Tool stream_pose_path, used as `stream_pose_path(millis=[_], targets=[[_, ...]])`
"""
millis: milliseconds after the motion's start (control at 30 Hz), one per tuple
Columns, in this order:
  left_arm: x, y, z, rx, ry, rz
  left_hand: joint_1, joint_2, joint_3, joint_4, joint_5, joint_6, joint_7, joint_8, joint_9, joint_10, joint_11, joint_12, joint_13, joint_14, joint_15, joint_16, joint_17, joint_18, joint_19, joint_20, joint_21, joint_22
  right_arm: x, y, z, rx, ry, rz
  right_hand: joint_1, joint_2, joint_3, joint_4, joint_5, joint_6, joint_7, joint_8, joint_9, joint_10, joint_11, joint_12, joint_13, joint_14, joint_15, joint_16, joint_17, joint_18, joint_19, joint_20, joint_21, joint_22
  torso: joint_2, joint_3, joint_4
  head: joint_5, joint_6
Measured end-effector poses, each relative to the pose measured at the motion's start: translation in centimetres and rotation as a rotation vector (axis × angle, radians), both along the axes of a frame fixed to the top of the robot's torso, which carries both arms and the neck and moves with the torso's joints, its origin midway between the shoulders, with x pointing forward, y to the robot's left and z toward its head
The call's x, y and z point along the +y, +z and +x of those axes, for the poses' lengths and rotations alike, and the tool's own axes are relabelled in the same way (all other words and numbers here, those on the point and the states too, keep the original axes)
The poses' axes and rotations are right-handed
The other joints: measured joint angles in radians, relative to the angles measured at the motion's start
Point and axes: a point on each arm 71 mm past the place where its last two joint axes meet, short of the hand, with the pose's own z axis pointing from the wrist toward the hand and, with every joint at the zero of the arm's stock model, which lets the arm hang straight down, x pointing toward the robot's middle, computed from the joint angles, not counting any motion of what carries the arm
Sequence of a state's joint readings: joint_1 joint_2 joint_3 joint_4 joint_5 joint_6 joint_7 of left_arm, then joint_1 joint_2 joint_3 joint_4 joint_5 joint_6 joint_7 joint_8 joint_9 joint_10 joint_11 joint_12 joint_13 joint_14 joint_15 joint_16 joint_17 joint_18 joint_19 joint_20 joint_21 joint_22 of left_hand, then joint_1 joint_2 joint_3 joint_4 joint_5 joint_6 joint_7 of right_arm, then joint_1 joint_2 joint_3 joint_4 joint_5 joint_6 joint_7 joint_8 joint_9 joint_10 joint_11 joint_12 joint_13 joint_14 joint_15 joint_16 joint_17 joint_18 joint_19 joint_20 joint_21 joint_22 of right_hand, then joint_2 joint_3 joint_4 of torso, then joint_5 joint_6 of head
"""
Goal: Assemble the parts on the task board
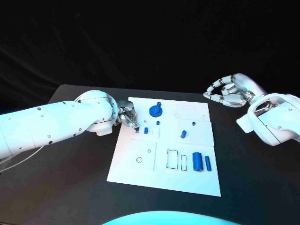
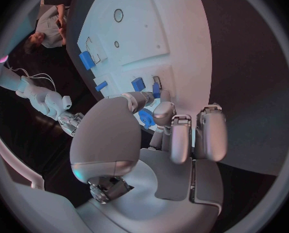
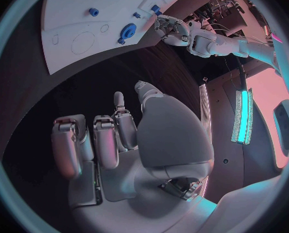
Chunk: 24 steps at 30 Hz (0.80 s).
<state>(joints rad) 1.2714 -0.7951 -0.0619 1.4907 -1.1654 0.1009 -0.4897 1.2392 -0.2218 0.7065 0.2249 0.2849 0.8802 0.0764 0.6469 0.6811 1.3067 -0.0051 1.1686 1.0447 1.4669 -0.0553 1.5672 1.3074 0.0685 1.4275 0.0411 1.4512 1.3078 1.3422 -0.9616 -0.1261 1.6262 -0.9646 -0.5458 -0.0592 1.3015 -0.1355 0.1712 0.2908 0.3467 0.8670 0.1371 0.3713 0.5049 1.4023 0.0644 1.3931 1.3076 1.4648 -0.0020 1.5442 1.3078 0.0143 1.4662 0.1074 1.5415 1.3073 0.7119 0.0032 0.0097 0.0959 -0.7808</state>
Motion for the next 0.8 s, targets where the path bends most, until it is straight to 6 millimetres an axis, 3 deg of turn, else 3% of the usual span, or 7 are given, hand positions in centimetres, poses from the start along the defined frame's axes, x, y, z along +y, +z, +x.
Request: stream_pose_path(millis=[233,333,367,400,800], targets=[[-0.04,-0.11,-0.04,-0.001,-0.005,0.007,-0.003,-0.003,0.000,0.000,0.000,0.000,0.000,0.003,0.001,0.000,0.000,0.000,0.000,0.000,0.000,0.000,0.000,0.000,0.000,0.000,0.000,0.000,-0.05,-0.01,-0.01,0.000,-0.001,0.000,0.000,0.000,0.000,0.000,0.000,0.000,0.000,0.000,0.000,0.000,0.000,0.000,0.000,0.000,0.000,0.000,0.000,0.000,0.000,0.000,0.000,0.001,0.000,0.0010,-0.0006,0.001,-0.001],[-0.08,-0.14,-0.06,0.000,-0.006,0.009,-0.005,-0.005,0.002,0.001,0.000,0.000,0.000,0.003,0.035,0.000,0.000,0.004,0.000,0.000,0.000,0.000,0.000,0.000,0.000,0.000,0.000,0.000,-0.06,-0.01,-0.01,0.000,-0.001,0.000,0.000,0.000,0.000,0.000,0.000,0.000,0.000,0.000,0.000,0.000,0.000,0.000,0.000,0.000,0.000,0.000,0.000,0.000,0.000,0.000,0.000,0.001,0.000,0.0010,-0.0005,0.001,-0.001],[-0.10,-0.15,-0.06,0.000,-0.007,0.009,-0.005,-0.005,0.003,0.002,0.000,0.000,0.000,0.003,0.036,0.000,0.000,0.005,0.001,0.000,0.000,0.000,0.000,0.000,0.000,0.000,0.000,0.000,-0.06,-0.01,-0.01,0.000,-0.001,0.000,0.000,0.000,0.000,0.000,0.000,0.000,0.000,0.000,0.000,0.000,0.000,0.000,0.000,0.000,0.000,0.000,0.000,0.000,0.000,0.000,0.000,0.001,0.000,0.0009,-0.0004,0.001,-0.001],[-0.14,-0.17,-0.07,0.000,-0.008,0.010,-0.006,-0.005,0.031,-0.025,-0.001,0.000,0.000,0.003,0.036,0.000,0.000,0.005,0.002,0.000,0.000,0.000,0.000,0.000,0.000,0.000,0.000,0.000,-0.06,-0.01,-0.01,0.000,-0.001,0.000,0.000,0.000,0.000,0.000,0.000,0.000,0.000,0.000,0.000,0.000,0.000,0.000,0.000,0.000,0.000,0.000,0.000,0.000,0.000,0.000,0.000,0.001,0.000,0.0009,-0.0002,0.001,-0.001],[-0.30,-0.23,-0.27,0.009,-0.019,0.016,-0.006,-0.006,0.031,-0.026,0.003,0.000,0.000,0.003,0.036,0.000,0.000,0.005,0.002,0.000,0.000,0.000,0.000,0.000,0.000,0.000,0.000,0.000,-0.07,-0.01,-0.01,-0.001,-0.001,0.000,0.000,0.000,0.003,0.003,0.000,0.000,0.000,0.000,0.001,0.000,0.000,0.000,0.000,0.004,-0.004,0.000,0.000,0.000,0.000,0.000,-0.004,0.001,0.000,0.0004,-0.0005,0.002,-0.001]])
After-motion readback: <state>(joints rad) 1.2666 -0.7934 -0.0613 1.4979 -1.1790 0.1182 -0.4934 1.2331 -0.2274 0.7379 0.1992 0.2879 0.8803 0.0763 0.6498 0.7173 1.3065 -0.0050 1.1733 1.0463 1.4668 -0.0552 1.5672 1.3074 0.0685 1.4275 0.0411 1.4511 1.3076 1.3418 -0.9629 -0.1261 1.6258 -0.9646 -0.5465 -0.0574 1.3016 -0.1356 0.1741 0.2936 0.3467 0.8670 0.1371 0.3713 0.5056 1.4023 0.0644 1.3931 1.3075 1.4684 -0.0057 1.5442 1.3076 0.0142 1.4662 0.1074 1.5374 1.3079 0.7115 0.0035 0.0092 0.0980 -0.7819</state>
